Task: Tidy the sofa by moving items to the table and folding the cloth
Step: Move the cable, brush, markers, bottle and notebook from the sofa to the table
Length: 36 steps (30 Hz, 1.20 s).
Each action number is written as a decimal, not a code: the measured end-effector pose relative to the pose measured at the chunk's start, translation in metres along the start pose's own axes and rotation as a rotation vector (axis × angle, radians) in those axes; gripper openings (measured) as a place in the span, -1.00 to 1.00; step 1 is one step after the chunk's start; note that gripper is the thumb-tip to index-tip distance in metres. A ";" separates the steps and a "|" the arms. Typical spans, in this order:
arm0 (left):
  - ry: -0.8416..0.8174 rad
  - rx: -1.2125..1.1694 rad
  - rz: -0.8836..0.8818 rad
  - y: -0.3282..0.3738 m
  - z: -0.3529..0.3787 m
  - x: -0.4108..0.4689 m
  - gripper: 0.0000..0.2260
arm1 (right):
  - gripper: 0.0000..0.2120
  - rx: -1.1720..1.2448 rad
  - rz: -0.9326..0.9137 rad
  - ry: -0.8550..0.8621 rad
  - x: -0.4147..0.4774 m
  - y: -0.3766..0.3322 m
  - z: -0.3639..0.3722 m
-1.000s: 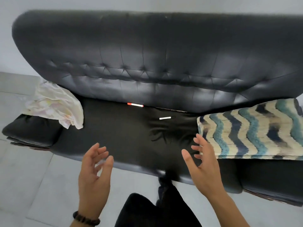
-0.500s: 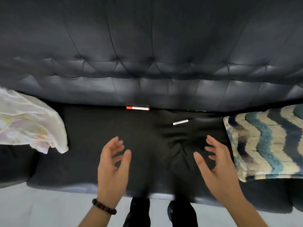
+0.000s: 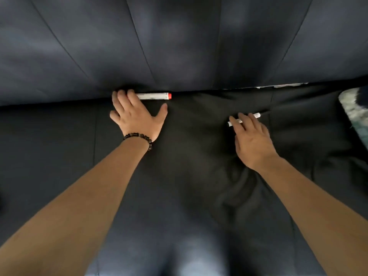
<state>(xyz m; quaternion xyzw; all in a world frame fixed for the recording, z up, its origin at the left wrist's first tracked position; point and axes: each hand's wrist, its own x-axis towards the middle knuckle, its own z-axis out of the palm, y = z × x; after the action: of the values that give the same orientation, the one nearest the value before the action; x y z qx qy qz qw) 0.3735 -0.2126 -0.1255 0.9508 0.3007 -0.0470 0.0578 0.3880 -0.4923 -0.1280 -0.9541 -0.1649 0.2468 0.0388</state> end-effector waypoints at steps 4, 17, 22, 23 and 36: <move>0.084 0.103 0.159 -0.017 0.004 0.009 -0.32 | -0.57 -0.073 -0.018 0.204 -0.005 0.007 0.024; -0.068 -0.710 -0.012 0.005 -0.040 -0.149 -0.86 | -0.57 0.531 0.236 0.131 -0.085 -0.024 -0.022; -0.310 -0.807 -0.269 0.008 -0.109 -0.236 -0.86 | -0.74 0.744 0.403 0.024 -0.169 -0.031 -0.058; -0.323 -0.827 -0.297 0.012 -0.128 -0.240 -0.90 | -0.80 0.782 0.427 0.022 -0.184 -0.030 -0.070; -0.037 -1.101 0.160 0.075 -0.517 -0.231 -0.87 | -0.69 0.920 0.241 0.592 -0.370 -0.036 -0.403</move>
<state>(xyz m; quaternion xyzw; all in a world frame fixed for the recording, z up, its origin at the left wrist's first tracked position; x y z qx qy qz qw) 0.2568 -0.3330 0.4203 0.7990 0.2066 0.1050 0.5549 0.2677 -0.5790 0.3992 -0.8795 0.0878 0.0178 0.4673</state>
